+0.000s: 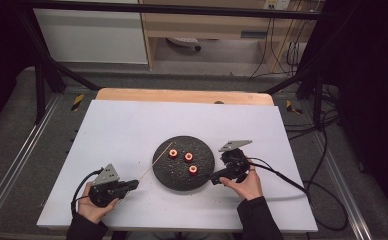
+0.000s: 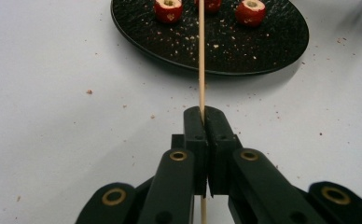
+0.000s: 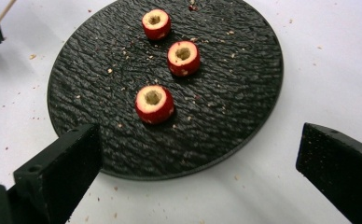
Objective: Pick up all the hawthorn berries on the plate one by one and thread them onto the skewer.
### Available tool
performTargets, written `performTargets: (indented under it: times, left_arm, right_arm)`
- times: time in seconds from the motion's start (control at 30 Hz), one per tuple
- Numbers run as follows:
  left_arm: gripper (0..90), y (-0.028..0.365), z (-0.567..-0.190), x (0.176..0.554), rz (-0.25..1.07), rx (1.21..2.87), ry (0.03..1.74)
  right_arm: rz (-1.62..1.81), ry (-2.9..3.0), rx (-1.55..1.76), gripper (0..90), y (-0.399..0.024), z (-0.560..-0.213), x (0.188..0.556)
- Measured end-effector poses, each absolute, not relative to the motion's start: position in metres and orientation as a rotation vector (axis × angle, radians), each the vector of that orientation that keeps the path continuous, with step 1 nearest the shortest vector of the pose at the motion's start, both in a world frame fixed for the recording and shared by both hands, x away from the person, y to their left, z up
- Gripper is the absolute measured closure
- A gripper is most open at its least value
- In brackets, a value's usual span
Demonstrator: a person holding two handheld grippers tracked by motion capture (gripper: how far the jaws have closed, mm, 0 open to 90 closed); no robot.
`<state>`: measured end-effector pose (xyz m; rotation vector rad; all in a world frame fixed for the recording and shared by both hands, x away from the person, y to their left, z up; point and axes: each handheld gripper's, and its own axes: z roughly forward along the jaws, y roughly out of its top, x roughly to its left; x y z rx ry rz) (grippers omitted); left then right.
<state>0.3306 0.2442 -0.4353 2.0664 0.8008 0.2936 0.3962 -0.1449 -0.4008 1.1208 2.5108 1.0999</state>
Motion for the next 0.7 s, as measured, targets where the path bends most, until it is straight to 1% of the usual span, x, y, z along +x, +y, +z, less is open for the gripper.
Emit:
performTargets:
  times: [0.17,0.33,0.4,0.43,0.47,0.53,0.57,0.7]
  left_arm:
    - [88.3,0.245,-0.436,0.331,0.287,2.074,0.8]
    - [88.3,0.244,-0.436,0.331,0.287,2.081,0.795]
    - [88.3,0.244,-0.436,0.331,0.289,2.081,0.794]
    - [88.3,0.244,-0.436,0.331,0.289,2.082,0.795]
    - [88.3,0.244,-0.436,0.331,0.289,2.084,0.795]
    - [88.3,0.244,-0.436,0.331,0.29,2.086,0.796]
    - [88.3,0.244,-0.436,0.331,0.291,2.086,0.795]
    - [88.3,0.243,-0.436,0.331,0.295,2.088,0.795]
  right_arm:
    - [1.029,2.559,1.115,5.1,-0.126,-0.397,0.404]
    - [0.967,2.617,1.118,12.3,-0.11,-0.396,0.412]
    - [0.944,2.636,1.123,16.1,-0.105,-0.397,0.414]
    - [0.918,2.659,1.116,19.5,-0.099,-0.398,0.417]
    - [0.918,2.659,1.116,19.5,-0.099,-0.398,0.417]
    - [0.888,2.691,1.117,24.5,-0.092,-0.4,0.42]
    - [0.888,2.691,1.117,24.5,-0.092,-0.4,0.42]
    - [0.846,2.716,1.121,31.4,-0.084,-0.401,0.425]
